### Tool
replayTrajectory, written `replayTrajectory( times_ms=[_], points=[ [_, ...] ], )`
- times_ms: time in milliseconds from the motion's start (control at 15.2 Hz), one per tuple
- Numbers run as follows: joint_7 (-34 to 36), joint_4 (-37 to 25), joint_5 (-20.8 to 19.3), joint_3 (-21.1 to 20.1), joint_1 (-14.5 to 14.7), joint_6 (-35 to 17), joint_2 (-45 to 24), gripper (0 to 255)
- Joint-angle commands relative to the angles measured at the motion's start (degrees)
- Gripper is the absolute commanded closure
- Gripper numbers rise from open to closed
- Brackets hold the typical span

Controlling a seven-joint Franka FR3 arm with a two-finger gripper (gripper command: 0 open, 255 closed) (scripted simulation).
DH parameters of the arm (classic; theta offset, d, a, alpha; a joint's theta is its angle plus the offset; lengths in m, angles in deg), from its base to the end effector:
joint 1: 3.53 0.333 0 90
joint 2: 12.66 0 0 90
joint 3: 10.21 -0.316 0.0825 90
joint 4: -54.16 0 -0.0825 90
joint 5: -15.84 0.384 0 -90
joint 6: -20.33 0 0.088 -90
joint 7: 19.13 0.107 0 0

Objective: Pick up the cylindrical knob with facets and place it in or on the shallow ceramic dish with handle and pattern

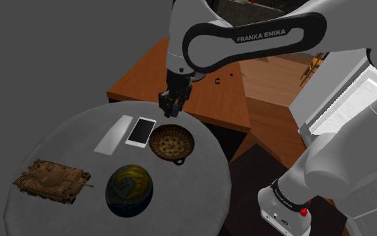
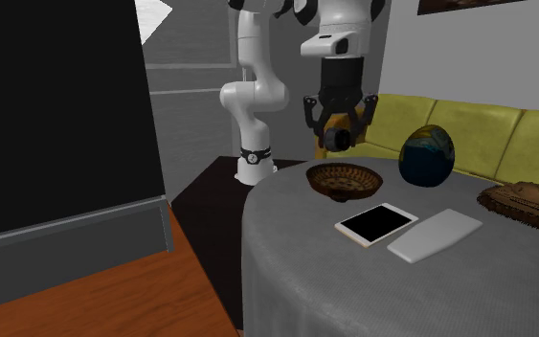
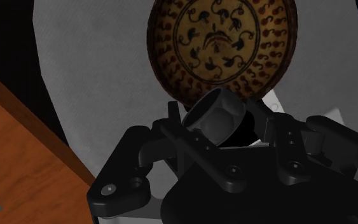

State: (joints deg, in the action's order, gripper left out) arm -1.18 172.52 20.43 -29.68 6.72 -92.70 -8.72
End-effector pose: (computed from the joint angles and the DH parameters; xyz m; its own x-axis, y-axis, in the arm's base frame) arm 0.4568 0.2695 0.4591 0.9842 0.1718 -0.0426 0.1702 -0.9847 -0.0386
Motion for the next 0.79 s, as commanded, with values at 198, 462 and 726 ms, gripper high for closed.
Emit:
replayTrajectory(
  times_ms=[198,462,726],
  points=[
    [3.7,5.8,2.5,-2.5,2.5,-1.0,5.4,255],
    [3.8,7.9,2.3,-2.7,2.6,-4.1,4.3,255],
    [3.9,9.9,2.0,-2.9,2.6,-7.2,3.1,255]
  ],
)
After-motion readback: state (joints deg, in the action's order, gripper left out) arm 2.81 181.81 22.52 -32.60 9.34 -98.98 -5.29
